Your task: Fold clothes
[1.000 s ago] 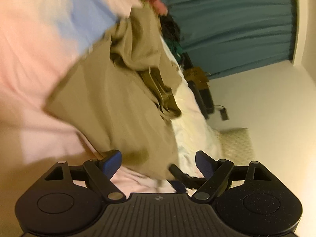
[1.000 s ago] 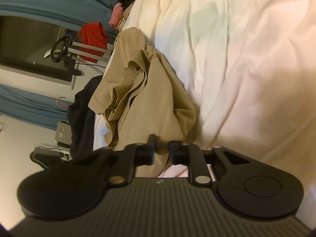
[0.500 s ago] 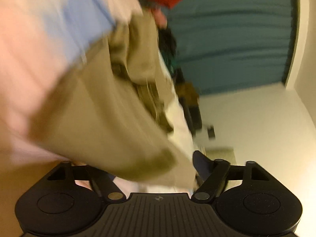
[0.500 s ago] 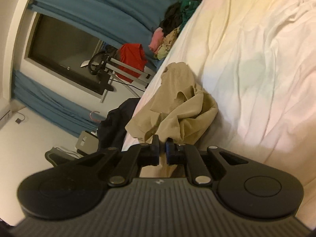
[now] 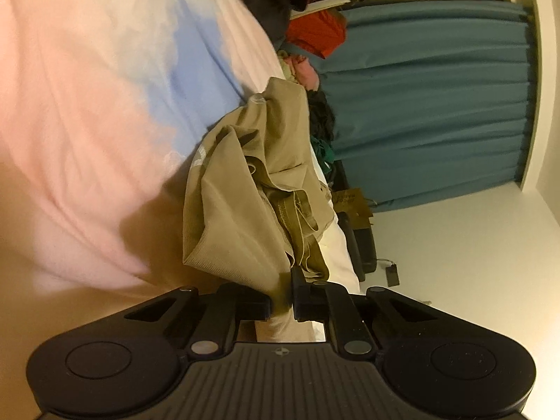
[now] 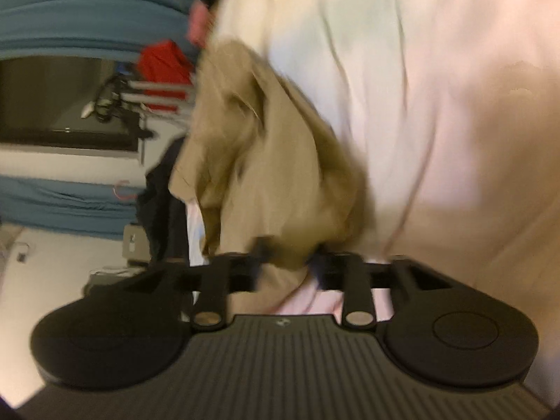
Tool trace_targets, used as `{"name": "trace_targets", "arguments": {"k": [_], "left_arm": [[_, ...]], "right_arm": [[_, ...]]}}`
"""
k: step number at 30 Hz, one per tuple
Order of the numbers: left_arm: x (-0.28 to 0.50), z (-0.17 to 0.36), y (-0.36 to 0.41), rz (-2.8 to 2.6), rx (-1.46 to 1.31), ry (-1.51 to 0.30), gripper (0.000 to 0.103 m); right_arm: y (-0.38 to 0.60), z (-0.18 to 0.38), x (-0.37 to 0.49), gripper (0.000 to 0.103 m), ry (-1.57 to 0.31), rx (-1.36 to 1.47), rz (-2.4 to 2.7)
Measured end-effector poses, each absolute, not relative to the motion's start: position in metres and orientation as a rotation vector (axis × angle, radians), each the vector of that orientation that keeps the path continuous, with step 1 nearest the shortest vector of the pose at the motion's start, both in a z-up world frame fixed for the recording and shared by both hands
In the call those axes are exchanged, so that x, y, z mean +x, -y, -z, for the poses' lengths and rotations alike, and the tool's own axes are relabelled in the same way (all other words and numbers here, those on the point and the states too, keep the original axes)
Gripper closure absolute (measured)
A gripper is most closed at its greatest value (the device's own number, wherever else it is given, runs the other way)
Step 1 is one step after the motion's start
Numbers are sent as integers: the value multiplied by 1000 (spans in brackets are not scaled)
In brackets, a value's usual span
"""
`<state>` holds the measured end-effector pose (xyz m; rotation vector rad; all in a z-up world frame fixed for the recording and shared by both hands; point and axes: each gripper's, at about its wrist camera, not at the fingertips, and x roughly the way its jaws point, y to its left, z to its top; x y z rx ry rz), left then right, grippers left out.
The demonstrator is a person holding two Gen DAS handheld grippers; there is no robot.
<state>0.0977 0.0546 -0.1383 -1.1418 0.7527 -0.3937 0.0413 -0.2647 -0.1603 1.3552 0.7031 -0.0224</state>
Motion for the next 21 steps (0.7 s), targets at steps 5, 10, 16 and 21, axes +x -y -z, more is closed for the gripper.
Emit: {"name": "trace_targets", "arguments": {"k": [5, 10, 16, 21], "left_arm": [[103, 142, -56, 368, -1193, -741, 93], [105, 160, -79, 347, -1368, -735, 77], [113, 154, -79, 377, -1312, -737, 80], [102, 122, -79, 404, -1146, -667, 98]], "right_arm": [[262, 162, 43, 45, -684, 1325, 54], [260, 163, 44, 57, -666, 1301, 76], [258, 149, 44, 88, -629, 1199, 50], [263, 128, 33, 90, -550, 1185, 5]]}}
